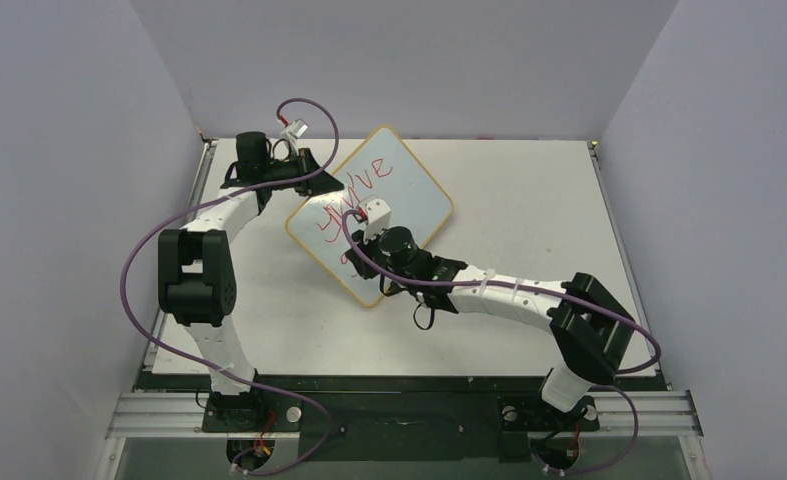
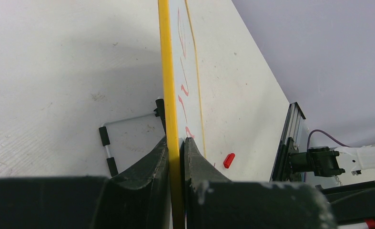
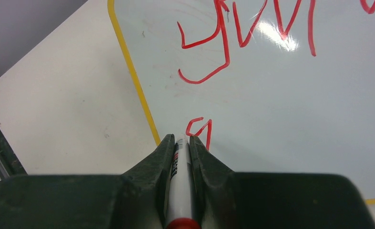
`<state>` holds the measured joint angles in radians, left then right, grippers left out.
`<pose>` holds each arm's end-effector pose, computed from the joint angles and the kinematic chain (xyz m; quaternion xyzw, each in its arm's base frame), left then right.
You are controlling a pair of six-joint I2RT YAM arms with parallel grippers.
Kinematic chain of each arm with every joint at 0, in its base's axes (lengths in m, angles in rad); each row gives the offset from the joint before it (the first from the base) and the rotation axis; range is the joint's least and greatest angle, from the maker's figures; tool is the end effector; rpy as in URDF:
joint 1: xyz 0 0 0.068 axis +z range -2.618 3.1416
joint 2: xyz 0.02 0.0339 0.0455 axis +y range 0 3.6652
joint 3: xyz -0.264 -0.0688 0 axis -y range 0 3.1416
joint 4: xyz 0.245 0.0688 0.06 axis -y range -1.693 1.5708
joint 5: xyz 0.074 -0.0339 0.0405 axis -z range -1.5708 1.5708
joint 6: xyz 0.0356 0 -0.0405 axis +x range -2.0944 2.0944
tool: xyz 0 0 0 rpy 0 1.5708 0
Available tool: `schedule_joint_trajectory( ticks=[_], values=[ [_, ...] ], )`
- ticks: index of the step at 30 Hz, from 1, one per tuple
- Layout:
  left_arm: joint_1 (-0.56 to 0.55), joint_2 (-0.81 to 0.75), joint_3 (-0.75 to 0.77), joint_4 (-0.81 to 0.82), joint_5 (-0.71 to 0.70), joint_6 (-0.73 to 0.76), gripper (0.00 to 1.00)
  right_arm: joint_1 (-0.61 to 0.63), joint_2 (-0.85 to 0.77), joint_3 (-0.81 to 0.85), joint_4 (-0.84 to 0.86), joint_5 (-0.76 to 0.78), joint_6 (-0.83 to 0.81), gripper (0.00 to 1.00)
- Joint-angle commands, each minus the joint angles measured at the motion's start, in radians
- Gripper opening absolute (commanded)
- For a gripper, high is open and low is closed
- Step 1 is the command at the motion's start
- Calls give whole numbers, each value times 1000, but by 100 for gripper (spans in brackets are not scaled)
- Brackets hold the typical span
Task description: Write a sentence on the whiteboard
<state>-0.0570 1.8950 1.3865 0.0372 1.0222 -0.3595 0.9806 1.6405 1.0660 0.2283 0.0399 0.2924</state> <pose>0.4274 -0.0548 0.2548 0.1406 0.7737 -0.5023 0.3596 0.2125 0.3147 0.2569 -0.2652 0.7741 0.3284 0.4718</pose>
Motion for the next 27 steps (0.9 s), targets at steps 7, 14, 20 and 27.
schedule_joint_trajectory(
  ticks=[7, 14, 20, 27],
  values=[
    [-10, 1, 22, 115, -27, 111, 0, -63, -8, 51, 2, 53, -16, 0],
    [-10, 2, 22, 117, -28, 110, 0, -80, 46, 86, 5, 31, -7, 0],
    [-10, 4, 24, 120, -27, 108, 0, -81, 91, 120, 6, 14, -5, 0],
    [-10, 9, 26, 124, -27, 104, 0, -81, 122, 127, 6, 5, 0, 0]
  ],
)
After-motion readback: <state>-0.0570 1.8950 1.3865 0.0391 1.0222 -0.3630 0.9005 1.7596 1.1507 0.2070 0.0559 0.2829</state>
